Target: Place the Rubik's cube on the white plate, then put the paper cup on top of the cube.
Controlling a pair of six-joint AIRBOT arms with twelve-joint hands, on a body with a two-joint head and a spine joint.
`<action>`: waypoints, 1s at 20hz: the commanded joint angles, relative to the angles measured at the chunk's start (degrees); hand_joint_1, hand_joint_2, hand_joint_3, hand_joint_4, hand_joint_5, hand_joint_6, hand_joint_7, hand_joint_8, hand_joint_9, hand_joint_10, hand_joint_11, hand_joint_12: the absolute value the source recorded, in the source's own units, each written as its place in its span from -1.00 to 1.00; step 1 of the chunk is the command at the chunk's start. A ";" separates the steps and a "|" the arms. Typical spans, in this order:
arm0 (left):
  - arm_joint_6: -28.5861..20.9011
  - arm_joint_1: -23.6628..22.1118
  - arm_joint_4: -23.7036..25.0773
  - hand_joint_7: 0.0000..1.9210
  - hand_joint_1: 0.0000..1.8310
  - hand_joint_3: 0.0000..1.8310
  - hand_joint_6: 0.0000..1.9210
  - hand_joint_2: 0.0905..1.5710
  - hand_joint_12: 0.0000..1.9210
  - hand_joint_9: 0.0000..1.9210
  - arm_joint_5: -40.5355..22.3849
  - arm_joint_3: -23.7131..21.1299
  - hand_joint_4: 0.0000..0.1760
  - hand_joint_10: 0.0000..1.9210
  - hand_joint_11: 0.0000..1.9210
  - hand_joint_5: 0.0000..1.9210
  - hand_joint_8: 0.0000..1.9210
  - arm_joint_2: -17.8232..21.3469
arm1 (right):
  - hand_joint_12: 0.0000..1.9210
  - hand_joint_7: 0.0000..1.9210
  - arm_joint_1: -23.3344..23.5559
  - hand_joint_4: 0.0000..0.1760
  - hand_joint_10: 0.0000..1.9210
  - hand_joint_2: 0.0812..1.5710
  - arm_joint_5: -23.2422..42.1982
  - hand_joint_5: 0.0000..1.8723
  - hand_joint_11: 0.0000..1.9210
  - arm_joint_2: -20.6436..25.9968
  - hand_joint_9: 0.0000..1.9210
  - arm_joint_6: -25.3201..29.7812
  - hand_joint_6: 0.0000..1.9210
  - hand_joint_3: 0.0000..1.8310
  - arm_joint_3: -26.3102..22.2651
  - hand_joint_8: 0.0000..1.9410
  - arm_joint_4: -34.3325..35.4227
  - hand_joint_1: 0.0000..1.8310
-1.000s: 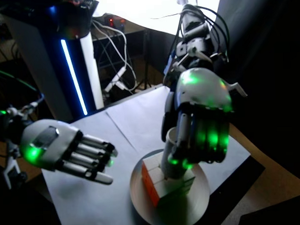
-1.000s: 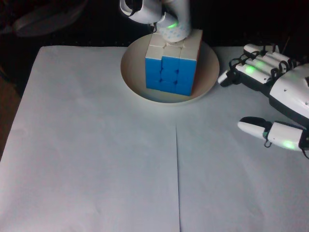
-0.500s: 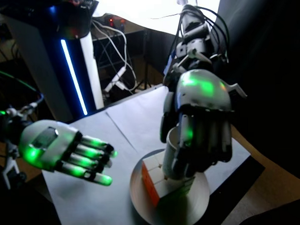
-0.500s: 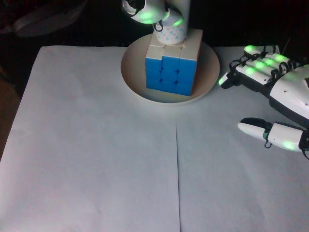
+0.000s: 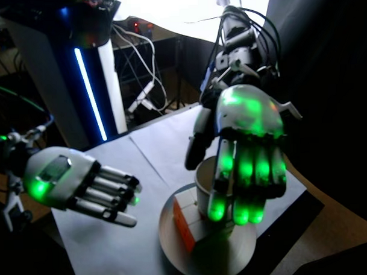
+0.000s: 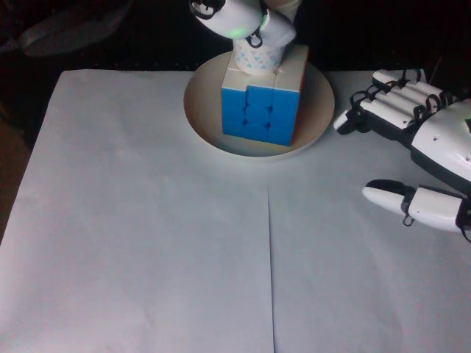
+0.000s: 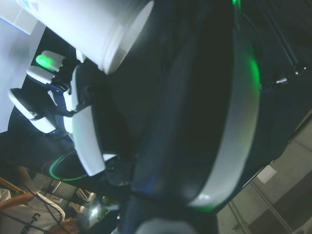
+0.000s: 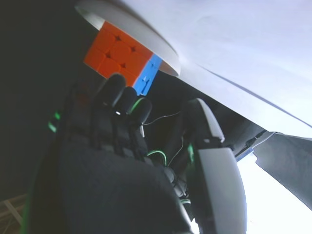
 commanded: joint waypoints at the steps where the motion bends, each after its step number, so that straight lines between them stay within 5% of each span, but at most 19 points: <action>1: -0.21 -0.35 -0.69 -1.00 -0.40 -1.00 -1.00 0.29 0.60 -0.98 -6.09 0.24 0.34 -0.95 -1.00 -1.00 -1.00 0.57 | 0.60 -1.00 0.35 -1.00 0.49 0.60 7.04 -1.00 -1.00 -0.07 -0.98 0.16 0.13 -1.00 0.16 0.24 -0.24 -0.07; 2: -0.24 -0.36 -0.71 -1.00 -0.42 -1.00 -1.00 0.28 0.53 -0.99 -6.25 0.24 0.10 -0.99 -1.00 -1.00 -1.00 0.83 | 0.47 -1.00 0.35 -1.00 0.47 0.60 7.04 -1.00 -1.00 -0.05 -0.98 0.16 0.09 -1.00 0.16 0.27 -0.21 -0.06; 3: -0.29 -0.36 -0.90 -1.00 -0.40 -1.00 -1.00 0.24 0.18 -1.00 -6.64 0.20 0.36 -1.00 -1.00 -1.00 -1.00 1.23 | 0.13 -1.00 0.35 -1.00 0.38 0.61 7.05 -1.00 -1.00 0.02 -0.97 0.16 0.08 -1.00 0.14 0.24 -0.21 -0.13; 4: -0.31 -0.36 -1.16 -1.00 -0.41 -1.00 -1.00 0.23 0.03 -1.00 -7.01 0.12 0.52 -1.00 -1.00 -1.00 -1.00 1.49 | -0.03 -0.98 0.35 -1.00 0.36 0.61 7.05 -1.00 -1.00 0.10 -0.95 0.16 0.08 -1.00 0.12 0.21 -0.21 -0.16; 5: -0.33 -0.35 -1.54 -1.00 -0.44 -1.00 -1.00 0.21 -0.27 -1.00 -7.63 -0.05 0.68 -1.00 -1.00 -1.00 -1.00 1.99 | 0.03 -0.98 0.35 -1.00 0.37 0.61 7.06 -1.00 -1.00 0.25 -0.94 0.16 0.12 -1.00 0.11 0.21 -0.21 -0.15; 7: -0.33 -0.34 -2.46 -1.00 -0.42 -1.00 -1.00 0.23 0.33 -1.00 -9.02 -0.42 0.78 -1.00 -1.00 -1.00 -1.00 2.96 | 0.41 -1.00 0.36 -1.00 0.44 0.60 7.12 -1.00 -1.00 0.46 -0.95 0.16 0.09 -1.00 -0.11 0.20 -0.21 -0.13; 8: -0.33 -0.31 -2.52 -1.00 -0.42 -0.99 -1.00 0.26 0.34 -1.00 -9.50 -0.76 0.66 -1.00 -1.00 -1.00 -1.00 3.50 | 0.29 -1.00 0.37 -1.00 0.39 0.60 7.16 -1.00 -1.00 0.46 -0.95 0.16 0.02 -1.00 -0.23 0.19 -0.22 -0.21; 9: -0.33 -0.30 -2.52 -1.00 -0.44 -1.00 -1.00 0.28 0.11 -1.00 -10.25 -1.27 0.74 -1.00 -1.00 -1.00 -1.00 4.22 | 0.12 -1.00 0.37 -1.00 0.31 0.62 7.22 -1.00 -1.00 0.46 -0.92 0.16 -0.07 -0.99 -0.47 0.11 -0.24 -0.27; 10: -0.34 -0.17 -3.03 -1.00 -0.45 -1.00 -1.00 0.29 -0.51 -1.00 -11.41 -1.85 0.98 -1.00 -1.00 -1.00 -1.00 5.23 | 0.10 -0.94 0.38 -1.00 0.20 0.63 7.37 -1.00 -1.00 0.75 -0.90 0.15 -0.08 -1.00 -0.80 0.03 -0.45 -0.22; 11: -0.34 0.05 -3.46 -1.00 -0.46 -1.00 -1.00 0.27 -0.83 -1.00 -12.53 -2.58 0.90 -1.00 -1.00 -1.00 -1.00 6.41 | 0.23 -0.88 0.38 -1.00 0.13 0.64 7.87 -1.00 -1.00 1.33 -0.86 0.14 -0.02 -1.00 -1.24 -0.05 -0.67 -0.08; 12: -0.35 0.27 -3.77 -1.00 -0.48 -0.99 -1.00 0.31 -0.96 -1.00 -13.57 -3.32 0.68 -1.00 -1.00 -1.00 -1.00 7.55 | 0.24 -0.89 0.38 -1.00 0.04 0.62 9.06 -1.00 -1.00 2.16 -0.92 0.13 -0.14 -1.00 -1.80 -0.22 -0.71 -0.14; 13: -0.34 0.64 -4.34 -1.00 -0.52 -0.99 -1.00 0.32 -0.99 -1.00 -15.04 -4.14 0.93 -1.00 -1.00 -1.00 -1.00 8.86 | 0.21 -0.88 0.38 -1.00 -0.08 0.61 11.59 -1.00 -1.00 3.52 -0.92 0.13 -0.30 -1.00 -2.55 -0.42 -0.67 -0.25; 14: -0.32 0.80 -4.64 -1.00 -0.55 -0.98 -1.00 0.36 -1.00 -1.00 -15.94 -4.89 1.00 -1.00 -1.00 -1.00 -1.00 9.73 | 0.06 -0.85 0.38 -1.00 -0.44 0.59 12.99 -0.95 -1.00 4.72 -0.91 0.13 -0.74 -1.00 -3.18 -0.83 -0.57 -0.44; 15: -0.06 0.90 -4.86 -1.00 -0.61 -0.97 -1.00 0.41 -1.00 -1.00 -16.74 -5.64 0.93 -1.00 -1.00 -1.00 -1.00 10.65 | -0.22 -0.90 0.38 -0.78 -0.83 0.57 13.70 -0.99 -1.00 5.50 -0.91 0.10 -0.98 -1.00 -3.68 -1.00 -0.59 -0.59; 16: 1.08 1.02 -5.44 -1.00 -0.60 -0.97 -1.00 0.43 -1.00 -1.00 -17.16 -6.25 0.92 -1.00 -1.00 -1.00 -1.00 11.23 | -0.34 -0.95 0.38 -0.87 -0.92 0.56 14.27 -1.00 -1.00 5.97 -0.93 0.09 -1.00 -1.00 -3.92 -1.00 -0.60 -0.65; 17: 3.60 1.34 -6.74 -1.00 -0.70 -0.97 -1.00 0.46 -1.00 -1.00 -17.74 -7.35 0.49 -1.00 -1.00 -1.00 -1.00 12.22 | -0.78 -1.00 0.38 -0.75 -0.99 0.56 15.08 -1.00 -1.00 6.57 -1.00 0.00 -1.00 -1.00 -4.22 -1.00 -0.60 -0.69; 18: 5.97 1.77 -8.16 -1.00 -0.75 -0.97 -1.00 0.47 -1.00 -1.00 -18.39 -8.53 0.80 -1.00 -1.00 -1.00 -1.00 13.39 | -0.99 -1.00 0.38 -0.22 -1.00 0.56 15.91 -1.00 -1.00 7.06 -1.00 -0.48 -1.00 -1.00 -4.50 -1.00 -0.60 -0.70; 19: 6.41 2.07 -8.57 -1.00 -0.83 -0.97 -1.00 0.49 -1.00 -1.00 -19.03 -9.07 0.90 -1.00 -1.00 -1.00 -1.00 14.14 | -1.00 -1.00 0.38 0.26 -1.00 0.56 16.22 -1.00 -1.00 7.34 -1.00 -1.05 -1.00 -1.00 -4.68 -1.00 -0.60 -0.79; 20: 6.41 2.56 -9.06 -1.00 -0.84 -0.97 -1.00 0.49 -1.00 -1.00 -19.81 -9.52 0.93 -1.00 -1.00 -1.00 -1.00 15.02 | -1.00 -1.00 0.38 0.28 -1.00 0.56 16.34 -1.00 -1.00 7.80 -1.00 -2.50 -1.00 -1.00 -5.10 -1.00 -0.56 -0.80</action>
